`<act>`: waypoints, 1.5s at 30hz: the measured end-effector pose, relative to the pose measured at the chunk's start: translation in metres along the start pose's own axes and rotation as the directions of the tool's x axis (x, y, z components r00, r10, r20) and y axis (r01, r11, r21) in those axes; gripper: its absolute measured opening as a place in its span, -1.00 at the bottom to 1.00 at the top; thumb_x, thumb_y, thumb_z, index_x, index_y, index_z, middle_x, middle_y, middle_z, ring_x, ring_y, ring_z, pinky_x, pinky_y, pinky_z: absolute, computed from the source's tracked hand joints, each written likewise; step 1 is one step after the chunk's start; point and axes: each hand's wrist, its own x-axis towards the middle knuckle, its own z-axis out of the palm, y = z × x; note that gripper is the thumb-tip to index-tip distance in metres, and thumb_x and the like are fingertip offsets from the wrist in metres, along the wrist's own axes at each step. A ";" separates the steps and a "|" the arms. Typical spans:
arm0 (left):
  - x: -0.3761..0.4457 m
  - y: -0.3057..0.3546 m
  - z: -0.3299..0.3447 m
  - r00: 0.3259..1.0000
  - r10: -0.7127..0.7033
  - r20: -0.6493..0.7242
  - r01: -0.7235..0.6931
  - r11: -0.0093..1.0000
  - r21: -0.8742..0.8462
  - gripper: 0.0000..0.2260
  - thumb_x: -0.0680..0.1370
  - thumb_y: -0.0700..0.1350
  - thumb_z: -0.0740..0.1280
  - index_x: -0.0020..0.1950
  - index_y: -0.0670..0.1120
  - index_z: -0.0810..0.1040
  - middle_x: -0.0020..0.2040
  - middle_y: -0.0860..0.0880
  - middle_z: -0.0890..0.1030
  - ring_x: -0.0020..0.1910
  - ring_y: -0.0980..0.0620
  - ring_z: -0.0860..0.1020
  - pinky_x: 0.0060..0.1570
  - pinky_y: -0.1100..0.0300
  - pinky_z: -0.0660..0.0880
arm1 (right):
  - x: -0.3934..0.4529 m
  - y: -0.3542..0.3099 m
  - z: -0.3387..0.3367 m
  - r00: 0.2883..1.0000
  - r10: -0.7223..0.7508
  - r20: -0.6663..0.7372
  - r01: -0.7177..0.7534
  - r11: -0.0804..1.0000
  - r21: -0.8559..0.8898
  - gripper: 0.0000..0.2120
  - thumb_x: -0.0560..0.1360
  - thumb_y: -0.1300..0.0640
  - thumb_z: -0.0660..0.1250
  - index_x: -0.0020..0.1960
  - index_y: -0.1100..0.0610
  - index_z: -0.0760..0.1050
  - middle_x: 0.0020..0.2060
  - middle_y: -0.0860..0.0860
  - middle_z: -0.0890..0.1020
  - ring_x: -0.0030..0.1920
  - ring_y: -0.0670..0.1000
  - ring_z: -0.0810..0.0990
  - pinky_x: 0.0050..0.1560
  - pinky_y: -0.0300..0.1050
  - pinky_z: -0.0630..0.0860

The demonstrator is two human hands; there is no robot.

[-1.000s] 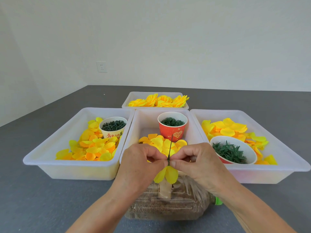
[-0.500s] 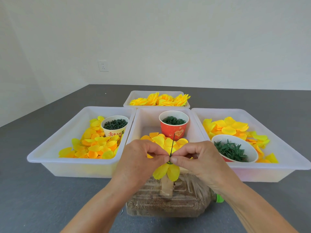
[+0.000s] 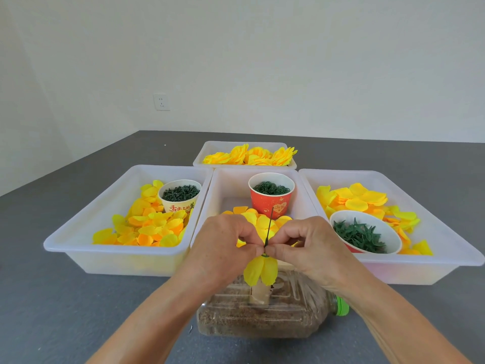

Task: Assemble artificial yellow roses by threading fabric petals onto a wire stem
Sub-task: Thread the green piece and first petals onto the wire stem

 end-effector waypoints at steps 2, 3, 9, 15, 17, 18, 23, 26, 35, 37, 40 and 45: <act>0.000 -0.002 -0.002 1.000 -0.026 0.010 0.027 0.999 -0.035 -0.81 0.39 -0.17 0.48 -0.37 0.07 0.62 -0.27 0.09 0.62 -0.19 0.18 0.52 -0.13 0.28 0.42 | -0.001 0.000 0.000 0.999 0.035 0.005 -0.035 0.998 0.061 -0.89 0.34 0.23 0.50 -0.31 0.05 0.65 -0.40 -0.03 0.65 -0.38 -0.21 0.49 -0.27 -0.33 0.43; 0.001 -0.003 -0.002 0.999 -0.036 0.016 0.036 0.998 -0.047 -0.80 0.39 -0.15 0.48 -0.38 0.10 0.62 -0.28 0.11 0.63 -0.20 0.20 0.52 -0.15 0.32 0.41 | -0.001 0.000 -0.001 0.999 0.050 0.010 -0.051 0.994 0.093 -0.89 0.35 0.25 0.49 -0.30 0.07 0.66 -0.39 -0.01 0.66 -0.37 -0.20 0.50 -0.24 -0.31 0.44; 0.001 -0.004 0.002 1.000 -0.029 0.003 0.029 0.989 -0.145 -0.81 0.35 -0.08 0.52 -0.40 0.15 0.61 -0.39 0.27 0.58 -0.27 0.33 0.51 -0.27 0.50 0.35 | -0.001 0.001 -0.003 0.992 0.125 0.031 -0.129 0.953 0.273 -0.88 0.31 0.33 0.49 -0.31 0.14 0.65 -0.41 0.01 0.64 -0.36 -0.15 0.54 -0.27 -0.30 0.47; 0.002 -0.010 0.005 1.000 -0.006 0.003 0.006 0.982 -0.190 -0.80 0.36 -0.10 0.51 -0.40 0.12 0.59 -0.40 0.25 0.58 -0.32 0.32 0.50 -0.27 0.47 0.36 | -0.003 0.003 -0.001 0.988 0.154 0.026 -0.156 0.958 0.240 -0.93 0.32 0.28 0.50 -0.30 0.15 0.66 -0.37 0.07 0.64 -0.33 -0.10 0.52 -0.20 -0.16 0.46; 0.005 -0.011 0.005 1.000 -0.002 0.021 0.006 0.984 -0.176 -0.82 0.36 -0.09 0.51 -0.39 0.11 0.60 -0.39 0.23 0.58 -0.32 0.30 0.49 -0.28 0.44 0.37 | -0.002 0.004 -0.001 0.988 0.154 0.015 -0.153 0.963 0.224 -0.92 0.33 0.28 0.50 -0.30 0.14 0.66 -0.38 0.05 0.63 -0.33 -0.10 0.51 -0.20 -0.15 0.46; 0.005 -0.012 0.004 0.999 -0.001 0.034 0.007 0.985 -0.173 -0.83 0.36 -0.09 0.51 -0.39 0.10 0.60 -0.38 0.21 0.59 -0.32 0.29 0.49 -0.26 0.41 0.37 | -0.003 0.004 0.000 0.988 0.155 0.014 -0.155 0.963 0.220 -0.92 0.33 0.28 0.50 -0.30 0.14 0.65 -0.37 0.07 0.63 -0.32 -0.08 0.51 -0.19 -0.13 0.46; 0.008 -0.012 0.002 0.997 0.039 0.067 -0.027 0.986 -0.165 -0.80 0.36 -0.12 0.51 -0.41 0.10 0.59 -0.38 0.21 0.58 -0.33 0.29 0.48 -0.28 0.46 0.33 | -0.003 0.002 -0.001 0.988 0.149 0.024 -0.151 0.966 0.212 -0.89 0.33 0.28 0.50 -0.32 0.11 0.65 -0.38 0.09 0.62 -0.33 -0.08 0.50 -0.21 -0.16 0.45; 0.011 -0.011 0.002 0.996 0.037 0.077 -0.024 0.987 -0.160 -0.78 0.36 -0.15 0.52 -0.42 0.09 0.57 -0.42 0.23 0.55 -0.35 0.28 0.47 -0.29 0.47 0.32 | -0.002 0.001 -0.002 0.988 0.154 0.028 -0.157 0.964 0.216 -0.89 0.33 0.30 0.49 -0.31 0.14 0.65 -0.37 0.10 0.62 -0.32 -0.07 0.50 -0.21 -0.17 0.45; 0.011 -0.013 -0.001 0.993 0.021 0.117 -0.001 0.986 -0.168 -0.77 0.38 -0.13 0.50 -0.41 0.12 0.59 -0.40 0.20 0.57 -0.33 0.29 0.49 -0.26 0.48 0.35 | -0.003 -0.002 -0.003 0.988 0.155 0.021 -0.156 0.971 0.183 -0.88 0.36 0.30 0.47 -0.31 0.13 0.64 -0.40 0.04 0.58 -0.34 -0.10 0.46 -0.25 -0.24 0.40; 0.011 -0.014 -0.002 0.991 0.020 0.136 0.009 0.978 -0.209 -0.87 0.42 -0.09 0.46 -0.32 0.10 0.65 -0.30 0.11 0.63 -0.24 0.23 0.53 -0.15 0.34 0.42 | -0.002 0.001 -0.006 0.984 0.180 -0.004 -0.175 0.962 0.209 -0.84 0.37 0.30 0.46 -0.33 0.10 0.62 -0.46 -0.03 0.57 -0.40 -0.17 0.46 -0.32 -0.34 0.39; 0.007 -0.014 -0.003 0.991 0.032 0.132 0.011 0.950 -0.311 -0.93 0.34 0.05 0.43 -0.26 0.09 0.68 -0.23 0.07 0.65 -0.17 0.16 0.56 -0.04 0.21 0.45 | 0.000 0.006 -0.011 0.975 0.215 -0.057 -0.197 0.952 0.235 -0.87 0.38 0.26 0.46 -0.32 0.11 0.64 -0.47 -0.03 0.58 -0.42 -0.17 0.46 -0.33 -0.34 0.40; 0.005 -0.012 0.004 0.994 -0.007 0.105 0.038 0.954 -0.298 -0.92 0.36 -0.12 0.50 -0.31 0.03 0.66 -0.28 0.12 0.61 -0.16 0.14 0.56 0.02 0.12 0.45 | 0.004 0.015 -0.011 0.965 0.250 -0.075 -0.219 0.933 0.287 -0.84 0.37 0.27 0.47 -0.36 0.09 0.63 -0.43 0.06 0.58 -0.33 -0.02 0.47 -0.24 -0.15 0.42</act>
